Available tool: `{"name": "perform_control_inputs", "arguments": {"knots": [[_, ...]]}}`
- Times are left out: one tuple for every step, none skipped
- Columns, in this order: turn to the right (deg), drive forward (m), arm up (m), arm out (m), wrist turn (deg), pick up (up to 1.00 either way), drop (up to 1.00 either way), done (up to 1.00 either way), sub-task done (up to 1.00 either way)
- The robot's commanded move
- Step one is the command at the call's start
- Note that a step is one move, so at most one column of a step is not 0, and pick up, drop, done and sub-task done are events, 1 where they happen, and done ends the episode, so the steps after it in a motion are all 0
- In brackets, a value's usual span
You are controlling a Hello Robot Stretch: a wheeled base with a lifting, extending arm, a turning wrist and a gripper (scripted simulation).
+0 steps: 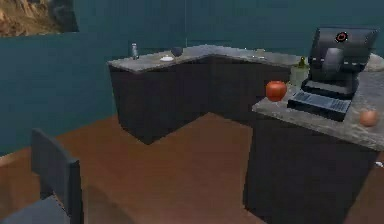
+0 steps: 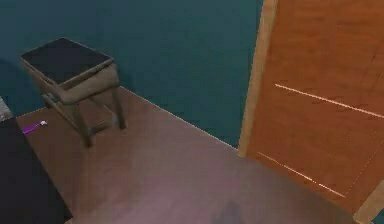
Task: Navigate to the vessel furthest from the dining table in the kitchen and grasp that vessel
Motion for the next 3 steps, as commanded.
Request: {"name": "perform_control_inputs", "arguments": {"knots": [[0.0,1.0,0.0,0.0,0.0,0.0,0.0,0.0,0.0],[-9.0,0.0,0.0,0.0,0.0,0.0,0.0,0.0,0.0],[0.0,0.05,0.0,0.0,0.0,0.0,0.0,0.0,0.0]]}}
